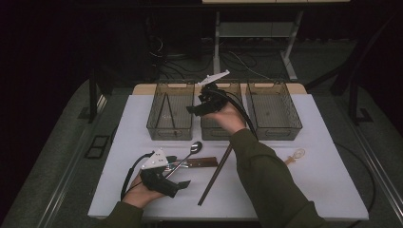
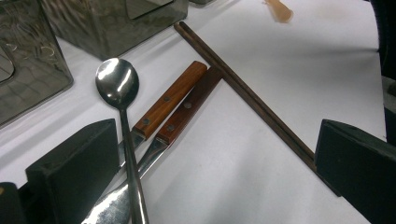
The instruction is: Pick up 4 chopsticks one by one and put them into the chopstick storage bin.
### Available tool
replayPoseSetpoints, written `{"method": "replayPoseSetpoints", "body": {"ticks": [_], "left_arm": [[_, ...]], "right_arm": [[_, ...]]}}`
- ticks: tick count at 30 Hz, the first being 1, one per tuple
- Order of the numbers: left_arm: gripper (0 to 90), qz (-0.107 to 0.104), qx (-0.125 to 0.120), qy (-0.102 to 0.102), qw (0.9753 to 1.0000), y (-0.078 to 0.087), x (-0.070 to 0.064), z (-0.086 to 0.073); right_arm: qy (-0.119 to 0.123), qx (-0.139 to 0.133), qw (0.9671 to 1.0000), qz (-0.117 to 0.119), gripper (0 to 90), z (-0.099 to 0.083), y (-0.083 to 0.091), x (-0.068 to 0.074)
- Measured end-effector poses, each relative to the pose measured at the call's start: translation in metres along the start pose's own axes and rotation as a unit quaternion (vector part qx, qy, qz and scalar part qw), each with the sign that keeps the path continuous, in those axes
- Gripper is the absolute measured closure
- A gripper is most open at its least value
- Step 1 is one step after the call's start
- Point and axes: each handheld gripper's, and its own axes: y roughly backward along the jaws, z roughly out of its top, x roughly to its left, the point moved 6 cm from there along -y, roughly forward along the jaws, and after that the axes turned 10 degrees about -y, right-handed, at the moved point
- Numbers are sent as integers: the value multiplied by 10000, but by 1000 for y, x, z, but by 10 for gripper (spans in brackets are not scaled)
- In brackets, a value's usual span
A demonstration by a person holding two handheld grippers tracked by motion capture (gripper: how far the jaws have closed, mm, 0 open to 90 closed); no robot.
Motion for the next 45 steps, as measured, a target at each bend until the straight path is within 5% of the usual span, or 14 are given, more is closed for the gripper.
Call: {"method": "replayPoseSetpoints", "body": {"ticks": [16, 38, 45], "left_arm": [[0, 25, 113, 27, 9999, 0, -2, -5], [0, 193, 204, 25, 9996, 1, -1, -8], [0, 230, 266, 7, 9994, -2, -1, -7]], "right_arm": [[179, -132, 9997, 61, 267, -40, 43, -9], [76, -282, 9995, 86, 266, -114, 104, -23], [37, -280, 9995, 107, 183, -145, 118, -26]]}}
